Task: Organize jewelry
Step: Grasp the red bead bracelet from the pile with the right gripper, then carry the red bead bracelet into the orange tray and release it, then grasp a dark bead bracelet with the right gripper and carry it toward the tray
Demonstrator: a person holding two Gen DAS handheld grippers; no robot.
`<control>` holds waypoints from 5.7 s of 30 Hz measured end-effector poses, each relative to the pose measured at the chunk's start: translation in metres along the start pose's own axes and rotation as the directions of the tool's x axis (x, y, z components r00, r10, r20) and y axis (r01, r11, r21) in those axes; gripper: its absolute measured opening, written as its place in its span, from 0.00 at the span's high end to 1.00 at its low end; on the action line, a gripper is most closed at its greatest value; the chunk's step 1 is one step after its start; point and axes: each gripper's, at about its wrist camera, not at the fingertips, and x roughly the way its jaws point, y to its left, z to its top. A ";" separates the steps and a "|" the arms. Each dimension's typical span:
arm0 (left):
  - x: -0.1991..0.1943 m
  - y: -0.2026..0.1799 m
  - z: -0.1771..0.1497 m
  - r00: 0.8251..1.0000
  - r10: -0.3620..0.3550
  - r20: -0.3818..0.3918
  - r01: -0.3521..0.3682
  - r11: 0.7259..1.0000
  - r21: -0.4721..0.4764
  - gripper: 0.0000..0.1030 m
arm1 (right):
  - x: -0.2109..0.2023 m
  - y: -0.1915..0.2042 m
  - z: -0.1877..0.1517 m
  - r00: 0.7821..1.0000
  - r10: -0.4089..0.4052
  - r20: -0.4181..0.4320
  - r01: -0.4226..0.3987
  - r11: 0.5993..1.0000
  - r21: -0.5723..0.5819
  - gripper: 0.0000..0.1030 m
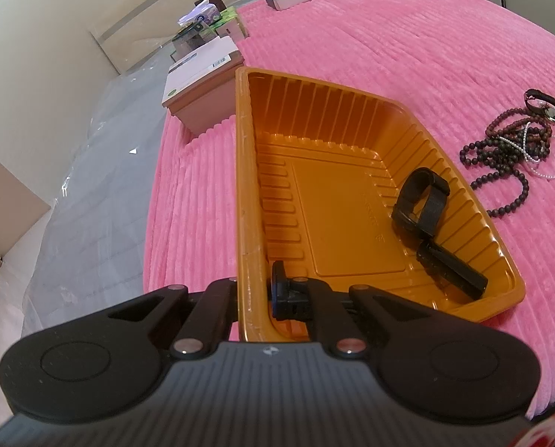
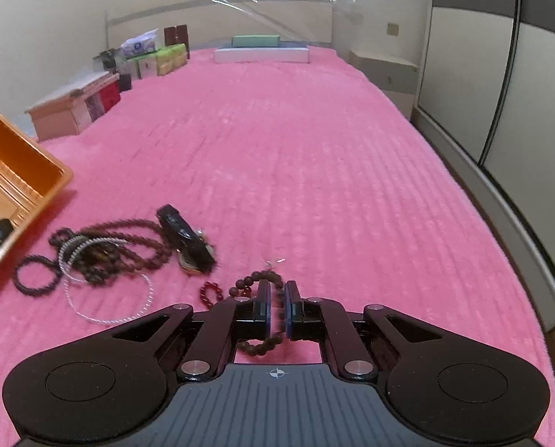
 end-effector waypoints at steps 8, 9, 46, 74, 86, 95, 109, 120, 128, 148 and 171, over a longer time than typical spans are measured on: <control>0.000 0.000 0.000 1.000 0.001 0.001 -0.001 1.000 0.000 0.98 | 0.010 0.014 -0.012 0.995 0.091 -0.038 -0.093 0.994 -0.058 0.91; 0.000 0.000 0.000 1.000 0.000 0.001 0.000 1.000 -0.001 0.98 | 0.015 0.014 -0.013 0.994 0.095 -0.054 -0.098 0.994 -0.055 0.91; -0.001 0.001 -0.003 1.000 -0.002 0.005 0.002 1.000 -0.008 0.98 | -0.025 0.030 0.018 0.976 0.197 0.095 -0.198 0.980 -0.008 0.92; -0.004 0.001 -0.004 1.000 -0.014 0.017 0.014 1.000 -0.004 0.97 | 0.010 0.250 0.061 0.763 0.642 -0.075 -0.645 0.746 -0.168 0.92; -0.004 0.001 -0.004 1.000 -0.013 0.017 0.013 1.000 -0.005 0.97 | 0.017 0.239 0.058 0.761 0.647 -0.046 -0.648 0.754 -0.107 0.73; -0.004 0.001 -0.005 1.000 -0.014 0.017 0.014 1.000 -0.007 0.97 | 0.010 0.166 0.026 0.871 0.491 -0.030 -0.492 0.870 -0.034 0.62; -0.003 0.001 -0.007 1.000 -0.013 0.018 0.013 1.000 -0.010 0.97 | -0.012 0.016 -0.034 0.998 0.066 0.008 -0.066 0.979 0.193 0.60; -0.004 0.001 -0.007 1.000 -0.009 0.011 0.009 1.000 -0.010 0.97 | 0.002 -0.016 -0.031 1.000 -0.006 0.028 0.000 0.979 0.203 0.61; -0.003 0.000 -0.006 1.000 -0.007 0.007 0.007 1.000 -0.007 0.97 | 0.034 -0.015 -0.025 0.999 -0.039 -0.031 0.042 0.991 0.125 0.81; -0.004 -0.002 -0.005 1.000 -0.009 0.015 0.009 1.000 -0.004 0.97 | -0.024 0.059 0.015 0.972 0.225 0.059 -0.228 0.972 0.047 0.94; -0.005 -0.002 -0.006 1.000 -0.013 0.019 0.013 1.000 -0.006 0.97 | 0.002 0.234 0.070 0.783 0.619 -0.062 -0.621 0.774 -0.124 0.94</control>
